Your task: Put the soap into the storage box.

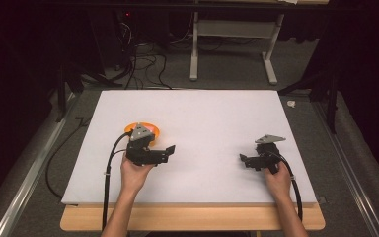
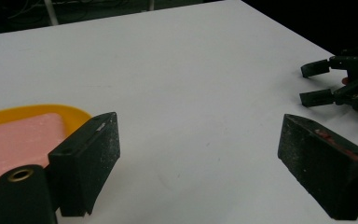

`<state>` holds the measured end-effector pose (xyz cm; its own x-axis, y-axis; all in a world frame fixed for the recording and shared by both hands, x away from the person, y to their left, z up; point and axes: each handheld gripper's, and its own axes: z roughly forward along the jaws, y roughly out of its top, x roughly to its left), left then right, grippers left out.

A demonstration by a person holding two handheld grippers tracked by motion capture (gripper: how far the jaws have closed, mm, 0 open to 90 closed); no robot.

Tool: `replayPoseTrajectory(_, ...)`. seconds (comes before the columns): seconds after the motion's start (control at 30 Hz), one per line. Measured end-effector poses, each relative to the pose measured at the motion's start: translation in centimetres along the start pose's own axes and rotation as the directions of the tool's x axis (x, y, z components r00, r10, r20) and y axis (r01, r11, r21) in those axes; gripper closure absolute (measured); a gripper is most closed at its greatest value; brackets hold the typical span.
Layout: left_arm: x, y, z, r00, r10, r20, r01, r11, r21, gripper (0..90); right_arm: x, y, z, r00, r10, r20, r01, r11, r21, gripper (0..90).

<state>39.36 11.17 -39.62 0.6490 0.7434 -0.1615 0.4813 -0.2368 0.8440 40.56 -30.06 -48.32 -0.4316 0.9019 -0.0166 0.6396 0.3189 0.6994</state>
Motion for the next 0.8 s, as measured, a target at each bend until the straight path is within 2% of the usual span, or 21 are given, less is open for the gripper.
replayPoseTrajectory(0.13,-0.4,-0.3,0.5,0.9998,-0.002,0.018,0.002,0.9999,0.017,13.7,0.0,0.0,0.0,1.0,0.0,-0.001,0.0,1.0,0.0,14.3)
replayPoseTrajectory(0.6,-2.1,-0.9,1.9,0.9972,0.032,0.067,-0.035,0.9987,0.038,13.7,0.0,0.0,0.0,1.0,0.0,0.0,0.0,1.0,0.001,14.3)
replayPoseTrajectory(0.8,-2.6,-1.2,2.4,0.996,0.032,0.083,-0.034,0.9989,0.031,13.5,0.0,0.0,0.0,1.0,-0.001,-0.001,0.001,1.0,0.002,14.3)
